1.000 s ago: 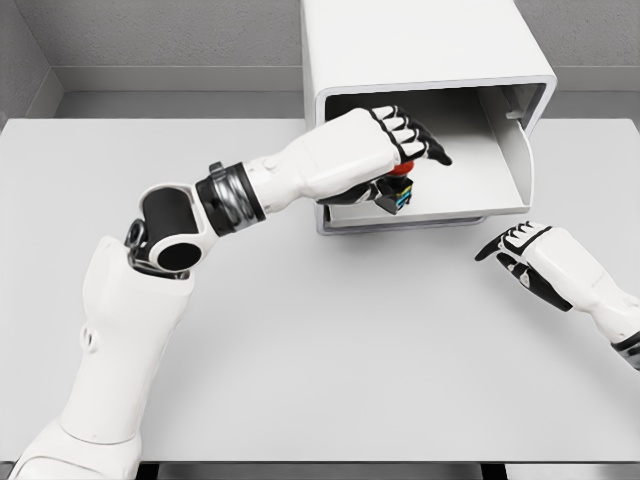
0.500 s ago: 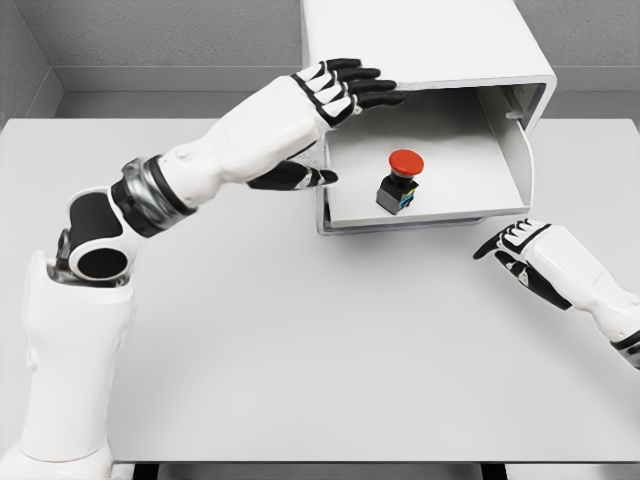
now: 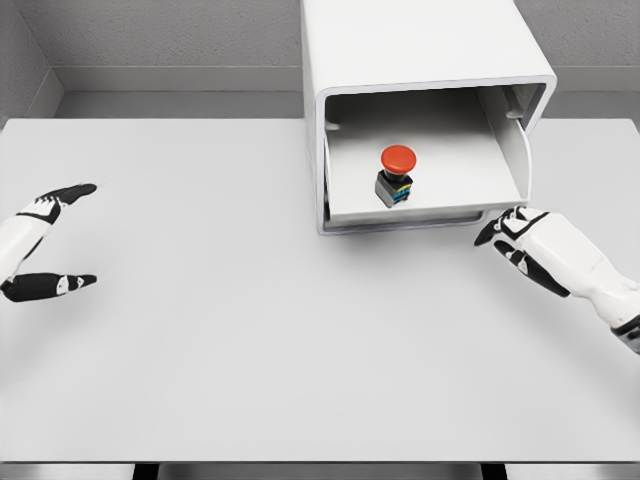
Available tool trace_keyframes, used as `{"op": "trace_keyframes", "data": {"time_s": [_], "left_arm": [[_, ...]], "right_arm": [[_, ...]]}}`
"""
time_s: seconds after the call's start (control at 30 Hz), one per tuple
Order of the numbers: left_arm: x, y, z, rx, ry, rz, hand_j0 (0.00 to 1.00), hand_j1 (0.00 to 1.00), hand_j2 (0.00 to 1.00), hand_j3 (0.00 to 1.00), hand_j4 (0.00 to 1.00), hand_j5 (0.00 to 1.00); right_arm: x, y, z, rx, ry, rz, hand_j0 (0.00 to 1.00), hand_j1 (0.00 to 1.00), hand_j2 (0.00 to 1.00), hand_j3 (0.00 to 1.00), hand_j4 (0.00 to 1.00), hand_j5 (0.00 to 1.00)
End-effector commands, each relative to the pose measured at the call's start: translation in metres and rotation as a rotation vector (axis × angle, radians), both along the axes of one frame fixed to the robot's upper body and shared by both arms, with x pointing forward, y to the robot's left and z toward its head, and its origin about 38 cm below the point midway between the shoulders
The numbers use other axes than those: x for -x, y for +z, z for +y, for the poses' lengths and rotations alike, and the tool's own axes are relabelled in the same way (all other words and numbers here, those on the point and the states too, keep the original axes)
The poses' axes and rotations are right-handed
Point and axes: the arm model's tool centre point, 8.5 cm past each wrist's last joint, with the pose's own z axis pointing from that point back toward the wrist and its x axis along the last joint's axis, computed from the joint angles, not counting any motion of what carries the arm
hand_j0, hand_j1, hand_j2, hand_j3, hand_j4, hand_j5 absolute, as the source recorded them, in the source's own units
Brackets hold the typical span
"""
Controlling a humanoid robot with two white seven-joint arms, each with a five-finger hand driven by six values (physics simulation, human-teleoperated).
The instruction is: Slide open multi-storey tabletop storage cabinets and put open load switch and slide close multi-storey tabletop storage cabinets
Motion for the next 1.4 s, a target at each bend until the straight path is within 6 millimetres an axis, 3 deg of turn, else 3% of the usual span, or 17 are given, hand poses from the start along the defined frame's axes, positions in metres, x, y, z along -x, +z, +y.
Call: {"op": "trace_keyframes", "data": {"time_s": [0.0, 0.4, 0.67, 0.97, 1.37], "left_arm": [[0.001, -0.006, 0.008, -0.007, 0.024, 0.025, 1.0, 1.0, 1.0, 1.0, 1.0, 1.0], [0.0, -0.008, 0.006, -0.022, 0.025, 0.032, 1.0, 1.0, 1.0, 1.0, 1.0, 1.0], [0.0, -0.008, 0.006, -0.02, 0.024, 0.032, 1.0, 1.0, 1.0, 1.0, 1.0, 1.0], [-0.001, -0.008, 0.006, -0.02, 0.024, 0.03, 1.0, 1.0, 1.0, 1.0, 1.0, 1.0], [-0.001, -0.008, 0.006, -0.022, 0.025, 0.031, 1.0, 1.0, 1.0, 1.0, 1.0, 1.0]], "right_arm": [[0.001, 0.003, 0.008, -0.068, 0.014, -0.014, 0.47, 0.47, 0.47, 0.47, 0.47, 0.47], [-0.016, -0.004, 0.023, -0.053, 0.048, 0.021, 0.47, 0.47, 0.47, 0.47, 0.47, 0.47], [-0.013, -0.003, 0.019, -0.053, 0.047, 0.024, 0.44, 0.44, 0.44, 0.44, 0.44, 0.44], [-0.006, 0.028, 0.018, 0.003, 0.105, -0.029, 0.43, 0.43, 0.43, 0.43, 0.43, 0.43], [-0.012, 0.028, 0.019, 0.004, 0.1, -0.034, 0.43, 0.43, 0.43, 0.43, 0.43, 0.43]]}}
